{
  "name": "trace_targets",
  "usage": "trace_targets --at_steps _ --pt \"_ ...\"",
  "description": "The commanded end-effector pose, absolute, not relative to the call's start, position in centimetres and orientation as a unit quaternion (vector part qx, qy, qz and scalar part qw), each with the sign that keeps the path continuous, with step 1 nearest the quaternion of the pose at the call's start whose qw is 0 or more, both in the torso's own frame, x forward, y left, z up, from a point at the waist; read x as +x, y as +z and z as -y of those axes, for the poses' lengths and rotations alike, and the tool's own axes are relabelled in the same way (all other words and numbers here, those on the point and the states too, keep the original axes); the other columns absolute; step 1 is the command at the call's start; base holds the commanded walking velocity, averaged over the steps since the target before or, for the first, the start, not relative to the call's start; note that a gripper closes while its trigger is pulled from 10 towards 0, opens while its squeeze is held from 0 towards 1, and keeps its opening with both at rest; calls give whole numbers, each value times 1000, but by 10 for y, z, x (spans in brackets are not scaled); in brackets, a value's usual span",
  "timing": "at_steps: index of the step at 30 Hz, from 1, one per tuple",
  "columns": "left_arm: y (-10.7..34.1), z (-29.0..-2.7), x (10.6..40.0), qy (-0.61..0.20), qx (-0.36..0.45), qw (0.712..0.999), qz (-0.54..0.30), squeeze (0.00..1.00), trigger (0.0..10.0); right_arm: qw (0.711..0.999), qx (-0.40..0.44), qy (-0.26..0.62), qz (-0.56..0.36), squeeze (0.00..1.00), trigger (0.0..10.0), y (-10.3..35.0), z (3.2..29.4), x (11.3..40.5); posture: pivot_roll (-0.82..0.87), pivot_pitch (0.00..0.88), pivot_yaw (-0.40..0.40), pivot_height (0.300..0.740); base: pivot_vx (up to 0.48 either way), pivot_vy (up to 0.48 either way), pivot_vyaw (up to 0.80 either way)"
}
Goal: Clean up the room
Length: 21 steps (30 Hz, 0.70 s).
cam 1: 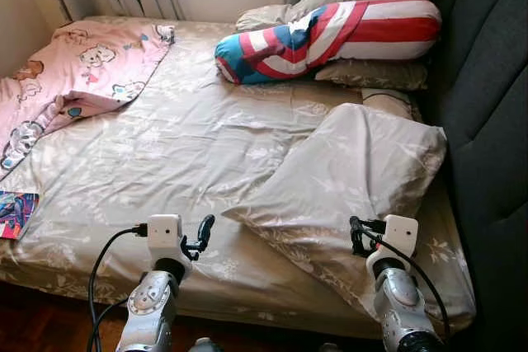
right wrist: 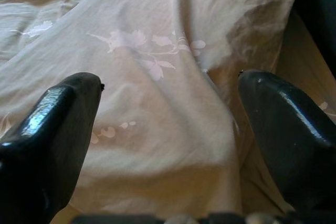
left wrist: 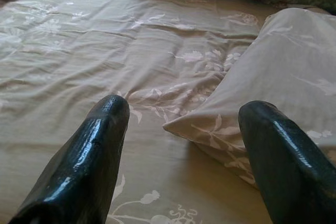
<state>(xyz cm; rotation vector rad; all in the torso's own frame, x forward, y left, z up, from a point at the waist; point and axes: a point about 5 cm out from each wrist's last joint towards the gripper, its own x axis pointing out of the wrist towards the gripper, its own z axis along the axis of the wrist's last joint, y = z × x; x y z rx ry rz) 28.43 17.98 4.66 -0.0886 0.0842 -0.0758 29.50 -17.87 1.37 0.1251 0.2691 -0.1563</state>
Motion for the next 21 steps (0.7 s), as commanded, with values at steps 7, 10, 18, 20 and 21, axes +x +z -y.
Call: trace_targets --at_steps 7,10,18,20,21 --pt "46 -179 281 -41 -49 997 -42 0 10000 985 61 -68 -144 0 10000 11 172 294 -15 146 7 676 0 0 0" --pt "46 -179 281 -43 -50 997 -43 0 10000 985 62 -67 -144 0 10000 11 171 295 -16 146 7 676 0 0 0" --pt "46 -178 280 -45 -55 997 -43 0 10000 985 67 -63 -147 0 10000 10 169 294 -14 150 6 656 0 0 0" --pt "46 -178 280 -45 -56 997 -43 0 10000 985 68 -63 -144 0 10000 10 169 294 -12 151 7 656 0 0 0" --pt "46 -178 280 -45 -56 997 -43 0 10000 985 66 -63 -146 0 10000 10 169 294 -13 151 7 656 0 0 0"
